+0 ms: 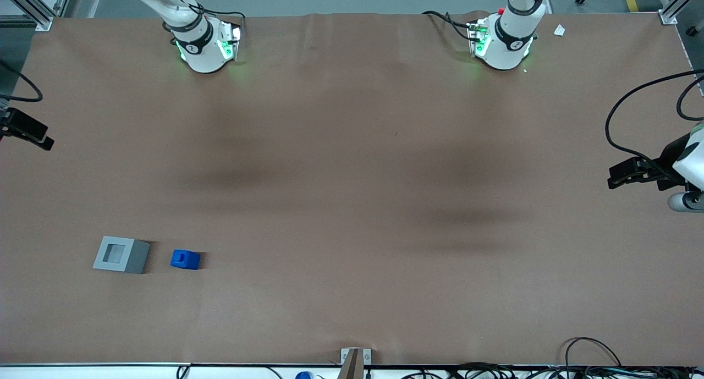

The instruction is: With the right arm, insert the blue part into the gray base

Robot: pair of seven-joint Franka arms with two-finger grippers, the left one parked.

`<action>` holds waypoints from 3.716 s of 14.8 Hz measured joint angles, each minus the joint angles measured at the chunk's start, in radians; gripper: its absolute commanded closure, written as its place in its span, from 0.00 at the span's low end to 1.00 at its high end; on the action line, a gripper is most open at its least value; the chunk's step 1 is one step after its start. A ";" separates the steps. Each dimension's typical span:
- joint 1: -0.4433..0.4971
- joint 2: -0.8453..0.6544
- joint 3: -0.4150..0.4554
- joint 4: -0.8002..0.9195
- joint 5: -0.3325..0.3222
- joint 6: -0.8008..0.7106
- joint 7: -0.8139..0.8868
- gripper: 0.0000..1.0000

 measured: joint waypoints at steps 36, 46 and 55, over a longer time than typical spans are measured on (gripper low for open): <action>0.157 0.652 0.009 -0.028 0.047 0.745 0.135 0.00; 0.111 0.690 0.003 -0.026 0.062 0.724 0.141 0.00; 0.119 0.702 0.005 -0.025 0.062 0.680 0.076 1.00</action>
